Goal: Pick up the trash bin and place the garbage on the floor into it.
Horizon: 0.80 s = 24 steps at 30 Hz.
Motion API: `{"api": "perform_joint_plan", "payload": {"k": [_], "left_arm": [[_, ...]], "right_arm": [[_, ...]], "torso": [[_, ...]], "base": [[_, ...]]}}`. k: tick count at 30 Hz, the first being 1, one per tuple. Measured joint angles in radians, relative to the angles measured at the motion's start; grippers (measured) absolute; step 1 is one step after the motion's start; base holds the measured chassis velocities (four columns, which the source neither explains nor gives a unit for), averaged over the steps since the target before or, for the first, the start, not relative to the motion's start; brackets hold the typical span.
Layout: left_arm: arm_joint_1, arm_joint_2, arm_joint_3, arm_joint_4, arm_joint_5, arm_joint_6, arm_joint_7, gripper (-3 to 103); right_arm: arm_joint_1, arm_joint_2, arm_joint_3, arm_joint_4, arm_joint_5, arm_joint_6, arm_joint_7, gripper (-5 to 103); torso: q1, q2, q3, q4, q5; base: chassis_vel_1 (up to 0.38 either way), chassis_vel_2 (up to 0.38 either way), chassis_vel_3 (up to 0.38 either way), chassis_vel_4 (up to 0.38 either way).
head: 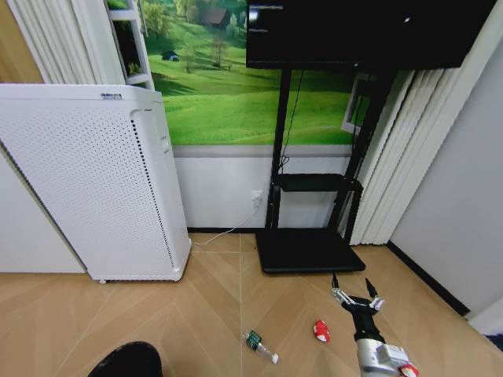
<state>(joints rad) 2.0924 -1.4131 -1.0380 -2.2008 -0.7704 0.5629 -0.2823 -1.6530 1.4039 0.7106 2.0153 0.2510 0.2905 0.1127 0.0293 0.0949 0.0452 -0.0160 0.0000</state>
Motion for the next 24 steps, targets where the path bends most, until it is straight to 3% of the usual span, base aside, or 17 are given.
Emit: {"api": "perform_joint_plan", "payload": {"k": [3,10,13,17,23,24], "left_arm": [[-0.065,0.013,0.027,0.054,-0.013,0.043,-0.03,100],[-0.105,0.024,0.053,0.104,-0.013,0.066,-0.045,101],[-0.113,0.025,0.056,0.118,-0.011,0.063,-0.045,90],[-0.119,0.025,0.056,0.131,-0.013,0.054,-0.043,85],[-0.121,0.025,0.056,0.137,-0.016,0.048,-0.022,57],[-0.121,0.025,0.056,0.137,-0.016,0.048,-0.022,57]], "right_arm": [[-0.001,0.001,-0.003,0.001,-0.002,0.0,0.0,100],[-0.001,-0.004,0.001,0.015,0.004,-0.006,0.007,100],[-0.007,-0.004,0.004,0.014,0.005,-0.004,0.007,100],[-0.011,-0.001,0.001,0.013,0.005,-0.003,0.007,100],[-0.015,0.002,-0.003,0.02,0.003,-0.001,0.006,100],[-0.015,0.002,-0.003,0.02,0.003,-0.001,0.006,100]], "torso": [[0.0,0.0,0.0,-0.0001,-0.0001],[0.0,0.001,0.001,0.0,0.0],[0.0,0.001,0.001,0.0,0.0],[0.0,0.001,0.001,0.0,0.0001],[0.0,0.002,0.001,0.0001,0.0003],[0.0,0.002,0.001,0.0001,0.0003]], "base": [[0.0,0.0,0.0,0.0],[0.0,0.0,0.0,0.0],[0.0,0.0,0.0,0.0],[0.0,0.0,0.0,0.0],[0.0,0.0,0.0,0.0],[0.0,0.0,0.0,0.0]]}}
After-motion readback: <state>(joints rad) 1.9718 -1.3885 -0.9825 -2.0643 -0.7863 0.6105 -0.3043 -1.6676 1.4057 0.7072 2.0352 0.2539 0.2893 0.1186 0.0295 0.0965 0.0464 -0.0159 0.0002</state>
